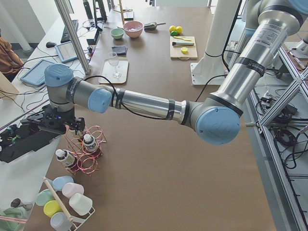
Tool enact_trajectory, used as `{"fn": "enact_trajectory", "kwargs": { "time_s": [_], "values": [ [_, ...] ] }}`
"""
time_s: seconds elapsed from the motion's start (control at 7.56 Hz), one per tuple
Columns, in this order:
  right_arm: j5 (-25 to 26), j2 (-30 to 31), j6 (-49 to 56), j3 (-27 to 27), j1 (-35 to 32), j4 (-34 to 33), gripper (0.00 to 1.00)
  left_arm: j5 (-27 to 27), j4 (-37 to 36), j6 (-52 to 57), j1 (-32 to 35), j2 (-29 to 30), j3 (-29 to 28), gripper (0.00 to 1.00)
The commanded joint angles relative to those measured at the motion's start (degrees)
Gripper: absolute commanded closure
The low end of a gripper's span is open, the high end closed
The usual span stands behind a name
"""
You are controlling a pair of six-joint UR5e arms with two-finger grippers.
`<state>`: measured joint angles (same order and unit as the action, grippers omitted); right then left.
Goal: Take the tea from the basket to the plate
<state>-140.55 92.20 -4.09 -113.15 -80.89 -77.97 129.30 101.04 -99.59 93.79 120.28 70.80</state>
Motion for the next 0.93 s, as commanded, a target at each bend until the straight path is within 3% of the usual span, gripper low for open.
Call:
{"fn": "enact_trajectory", "kwargs": {
  "time_s": [0.0, 0.26, 0.66, 0.79],
  "values": [
    [-3.2, -4.5, 0.0, 0.0, 2.0, 0.3, 0.00, -1.0, 2.5, -4.3, -2.3, 1.2, -2.4, 0.02],
    [-5.0, -6.8, -0.1, 0.3, 4.1, 0.3, 0.00, -1.0, 7.6, -5.4, -5.1, 0.9, -4.7, 0.02],
    [-5.5, -8.7, -0.2, 0.5, 7.4, 0.4, 0.00, -0.4, 8.2, -5.9, -5.5, 1.1, -5.5, 0.03],
    [-5.4, -9.9, 0.0, 1.2, 9.0, 0.4, 0.00, -0.4, 8.3, -5.9, -5.5, 1.2, -5.5, 0.08]
  ]
}}
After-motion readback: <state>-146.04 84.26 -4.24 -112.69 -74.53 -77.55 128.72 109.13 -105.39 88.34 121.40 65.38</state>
